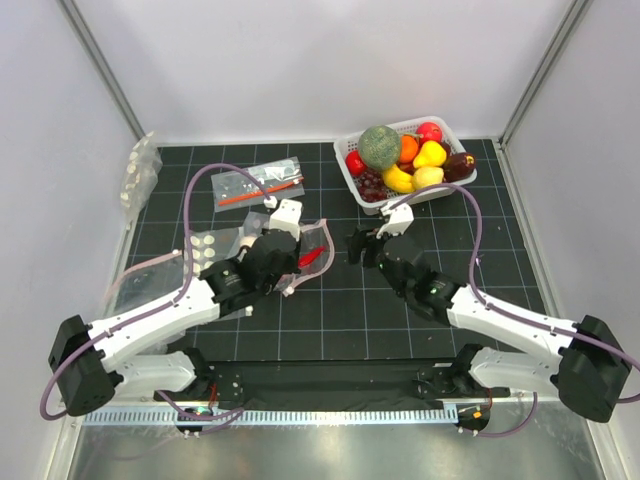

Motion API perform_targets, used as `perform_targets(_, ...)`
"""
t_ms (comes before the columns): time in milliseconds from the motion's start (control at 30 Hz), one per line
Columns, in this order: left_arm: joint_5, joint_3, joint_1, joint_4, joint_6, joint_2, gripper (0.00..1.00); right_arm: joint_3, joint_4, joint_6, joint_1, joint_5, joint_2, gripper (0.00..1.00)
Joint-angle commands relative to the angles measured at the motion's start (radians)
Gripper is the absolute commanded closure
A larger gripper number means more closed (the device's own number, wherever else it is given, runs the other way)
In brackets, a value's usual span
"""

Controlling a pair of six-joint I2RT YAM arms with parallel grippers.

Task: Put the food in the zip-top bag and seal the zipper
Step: Adjust the zipper food storage bag at the center of the board, then pick up the fake fruit from the bin.

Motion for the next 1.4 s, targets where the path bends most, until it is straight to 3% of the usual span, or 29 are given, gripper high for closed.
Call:
perform_targets(0,0.012,-0.011,0.003,0.105,-0.016,-0.039,1.0,-0.022,0.051,-0.002,-0.003,0.071,-0.044,0.29)
perform_targets(367,0.15,-0.004,0.001,0.107,-0.044,-0.046,1.0,-0.071,0.071,0.039,-0.003,0.043,-0.145,0.29)
perform_targets(833,0.141,-0.007,0.003,0.107,-0.036,-0.049,1.0,-0.071,0.054,0.065,-0.003,0.051,-0.177,0.29)
perform_targets(1233,0.147,-0.008,0.003,0.11,-0.034,-0.043,1.0,-0.089,0.051,0.087,-0.003,0.241,-0.196,0.27)
perform_targets(1367,0.145,-0.01,0.003,0.111,-0.036,-0.046,1.0,-0.077,0.028,0.166,-0.003,0.382,-0.179,0.2)
